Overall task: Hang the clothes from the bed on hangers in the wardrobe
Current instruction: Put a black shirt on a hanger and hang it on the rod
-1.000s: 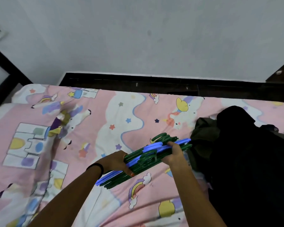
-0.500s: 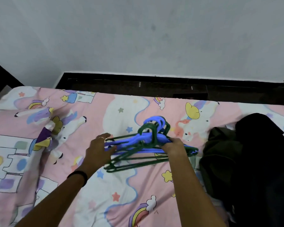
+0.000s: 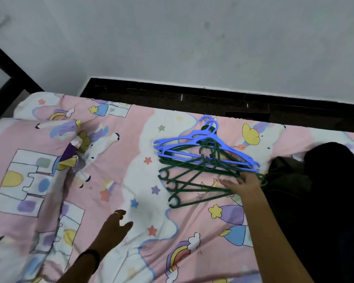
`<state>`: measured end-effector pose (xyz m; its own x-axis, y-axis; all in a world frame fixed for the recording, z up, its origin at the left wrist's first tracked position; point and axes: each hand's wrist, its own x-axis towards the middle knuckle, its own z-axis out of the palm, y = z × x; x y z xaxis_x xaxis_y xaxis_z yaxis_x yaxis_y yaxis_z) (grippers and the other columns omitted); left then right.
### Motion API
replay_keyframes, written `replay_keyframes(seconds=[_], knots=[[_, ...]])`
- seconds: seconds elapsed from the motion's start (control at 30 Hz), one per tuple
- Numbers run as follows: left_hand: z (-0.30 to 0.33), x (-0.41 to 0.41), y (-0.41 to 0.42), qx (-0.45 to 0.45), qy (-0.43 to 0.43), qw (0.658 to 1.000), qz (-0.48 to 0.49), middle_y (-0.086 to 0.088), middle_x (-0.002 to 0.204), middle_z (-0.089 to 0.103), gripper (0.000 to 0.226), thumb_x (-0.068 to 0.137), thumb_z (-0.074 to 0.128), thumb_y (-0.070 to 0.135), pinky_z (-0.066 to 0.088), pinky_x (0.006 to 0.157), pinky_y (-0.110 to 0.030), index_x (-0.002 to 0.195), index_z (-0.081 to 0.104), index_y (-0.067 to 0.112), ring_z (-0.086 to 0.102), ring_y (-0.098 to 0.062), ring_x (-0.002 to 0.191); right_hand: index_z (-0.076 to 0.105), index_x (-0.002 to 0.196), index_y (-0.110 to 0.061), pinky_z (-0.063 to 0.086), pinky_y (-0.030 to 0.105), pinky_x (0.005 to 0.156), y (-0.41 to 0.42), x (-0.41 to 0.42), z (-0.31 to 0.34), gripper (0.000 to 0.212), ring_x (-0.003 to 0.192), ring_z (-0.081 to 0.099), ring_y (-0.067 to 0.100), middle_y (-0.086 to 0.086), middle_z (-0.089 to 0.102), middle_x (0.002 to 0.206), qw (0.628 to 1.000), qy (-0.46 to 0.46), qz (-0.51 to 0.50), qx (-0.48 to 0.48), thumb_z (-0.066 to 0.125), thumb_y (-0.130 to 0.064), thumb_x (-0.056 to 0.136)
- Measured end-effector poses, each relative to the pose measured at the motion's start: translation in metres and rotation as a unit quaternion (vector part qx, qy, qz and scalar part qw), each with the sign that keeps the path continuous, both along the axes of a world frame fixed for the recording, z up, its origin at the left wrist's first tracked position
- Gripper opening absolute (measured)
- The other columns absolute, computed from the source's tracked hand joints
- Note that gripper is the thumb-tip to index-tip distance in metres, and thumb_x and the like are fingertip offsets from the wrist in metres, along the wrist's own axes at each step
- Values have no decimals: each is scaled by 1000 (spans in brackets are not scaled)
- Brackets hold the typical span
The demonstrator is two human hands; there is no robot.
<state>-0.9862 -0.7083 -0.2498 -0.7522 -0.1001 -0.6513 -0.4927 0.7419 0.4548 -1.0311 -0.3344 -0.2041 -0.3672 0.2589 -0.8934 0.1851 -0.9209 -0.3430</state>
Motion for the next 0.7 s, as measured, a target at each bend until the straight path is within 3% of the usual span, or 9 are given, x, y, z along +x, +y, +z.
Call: replay_keyframes(seconds=[0.03,0.1,0.17,0.23,0.33,0.43,0.53,0.63,0.7], knots=[[2,6,1,2,-3,1000,-3,-14,131,51,49,89,65,13,36,100,-29,133,47,4,49,-27,121,43,97,-1,32,53,109,-7,8,-5,11,122,46,37,17,49,104,999,-31,38,11,35,-7,100],[8,12,3,-3,9,1000,-11,-13,133,50,50,90,64,16,35,100,-27,135,45,5,48,-26,123,38,77,-6,30,53,109,-21,16,-25,25,119,47,29,16,42,83,993,-71,89,14,30,-11,101],[18,16,2,-13,32,999,-19,-13,136,49,51,90,64,17,32,103,-27,136,44,5,47,-25,126,36,71,-9,44,43,91,-49,26,-30,28,81,51,25,17,38,76,989,-86,120,12,31,-12,99],[32,24,-1,-20,51,998,-25,-11,140,47,52,90,63,19,30,106,-28,137,43,6,44,-24,129,44,75,-11,37,29,66,-83,31,-24,21,60,37,19,15,46,77,978,-61,197,43,38,-12,95],[57,40,-10,-44,76,995,-49,-3,148,39,55,93,59,26,30,108,-28,142,37,13,38,-20,135,57,90,-8,33,25,59,-138,46,-3,9,70,44,16,7,56,85,938,-18,318,138,51,-10,95],[85,65,-26,-96,77,989,-88,5,154,28,58,97,51,33,32,108,-30,148,27,20,30,-16,140,61,79,-1,36,24,54,-184,72,19,13,70,44,18,6,51,73,872,20,420,251,55,-4,91],[112,102,-55,-129,75,986,-76,5,155,26,60,97,50,36,32,110,-34,149,24,21,27,-17,141,53,67,-18,36,26,59,-221,97,45,25,70,43,19,-4,47,65,801,52,503,321,49,-10,91],[133,143,-86,-156,82,983,-46,2,154,28,63,96,51,37,31,111,-33,149,24,19,29,-17,141,58,81,-24,40,25,70,-251,120,72,20,83,51,20,-7,54,81,729,104,576,354,46,-13,91],[151,179,-111,-171,84,981,-22,0,154,29,63,96,52,38,28,112,-31,149,25,17,29,-18,141,64,95,-18,40,25,76,-274,138,89,19,94,55,21,-3,60,94,694,131,609,361,47,-13,92]])
